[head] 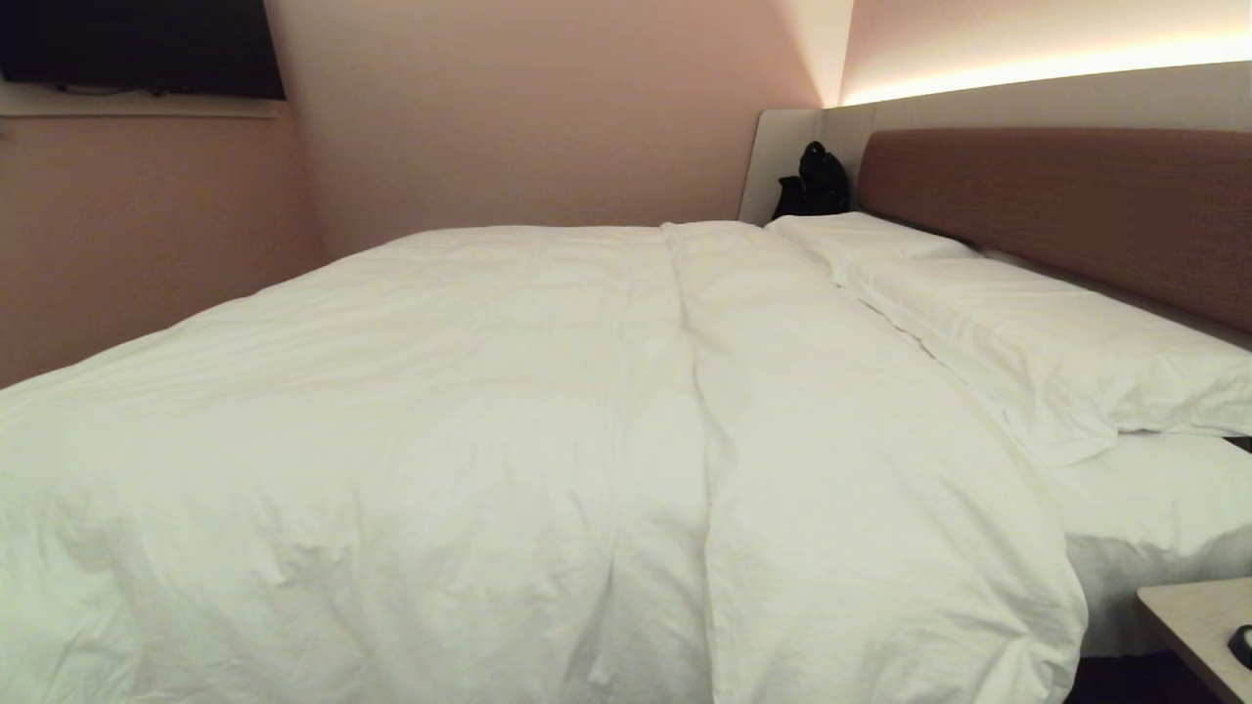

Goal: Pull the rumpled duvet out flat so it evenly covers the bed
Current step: Flatten the corners of the folded blanket

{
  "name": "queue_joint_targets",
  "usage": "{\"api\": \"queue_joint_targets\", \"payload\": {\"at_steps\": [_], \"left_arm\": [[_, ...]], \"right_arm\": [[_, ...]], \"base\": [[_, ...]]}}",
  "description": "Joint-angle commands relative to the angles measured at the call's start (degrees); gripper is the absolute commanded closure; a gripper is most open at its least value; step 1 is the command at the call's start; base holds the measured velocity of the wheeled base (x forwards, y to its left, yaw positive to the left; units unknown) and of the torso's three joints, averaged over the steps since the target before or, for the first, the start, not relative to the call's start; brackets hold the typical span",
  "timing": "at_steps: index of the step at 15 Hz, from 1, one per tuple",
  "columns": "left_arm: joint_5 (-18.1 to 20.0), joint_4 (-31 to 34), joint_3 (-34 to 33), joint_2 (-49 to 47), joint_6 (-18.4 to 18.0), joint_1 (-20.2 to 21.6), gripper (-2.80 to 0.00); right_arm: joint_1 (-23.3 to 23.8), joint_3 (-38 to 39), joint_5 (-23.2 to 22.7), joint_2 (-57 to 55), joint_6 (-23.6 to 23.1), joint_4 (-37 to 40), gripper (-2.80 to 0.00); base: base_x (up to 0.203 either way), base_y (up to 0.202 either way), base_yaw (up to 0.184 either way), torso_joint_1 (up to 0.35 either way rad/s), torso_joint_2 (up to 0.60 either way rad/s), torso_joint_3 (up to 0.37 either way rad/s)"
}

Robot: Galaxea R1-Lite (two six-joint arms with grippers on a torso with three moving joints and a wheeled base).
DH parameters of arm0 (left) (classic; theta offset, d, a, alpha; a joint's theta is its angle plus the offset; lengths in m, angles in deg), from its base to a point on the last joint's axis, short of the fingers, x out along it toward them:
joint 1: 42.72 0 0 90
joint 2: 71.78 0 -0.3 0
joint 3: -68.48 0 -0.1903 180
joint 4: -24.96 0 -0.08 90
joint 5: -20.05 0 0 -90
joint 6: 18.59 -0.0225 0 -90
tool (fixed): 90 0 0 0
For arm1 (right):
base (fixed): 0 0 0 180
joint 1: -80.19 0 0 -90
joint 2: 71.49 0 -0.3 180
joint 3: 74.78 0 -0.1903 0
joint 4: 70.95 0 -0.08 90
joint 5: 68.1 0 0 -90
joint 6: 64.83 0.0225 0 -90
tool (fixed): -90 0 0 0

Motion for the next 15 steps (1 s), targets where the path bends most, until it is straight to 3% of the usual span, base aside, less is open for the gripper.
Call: {"api": "queue_joint_targets", "payload": {"at_steps": [1,12,15], "left_arm": [[0.0,0.07,0.0,0.02,0.0,0.0,0.0],[0.0,-0.08,-0.09,0.02,-0.59,0.0,0.0],[0.0,-0.46,-0.18,-0.03,0.72,0.0,0.0]], "right_arm": [[-0.02,0.01,-0.01,-0.04,-0.01,-0.01,0.0],[-0.02,0.01,-0.01,0.05,-0.01,-0.01,0.0],[-0.02,0.01,-0.07,-0.01,-0.01,-0.01,0.0]], "base": [[0.0,0.0,0.0,0.0,0.0,0.0],[0.0,0.0,0.0,0.0,0.0,0.0],[0.0,0.0,0.0,0.0,0.0,0.0]]}}
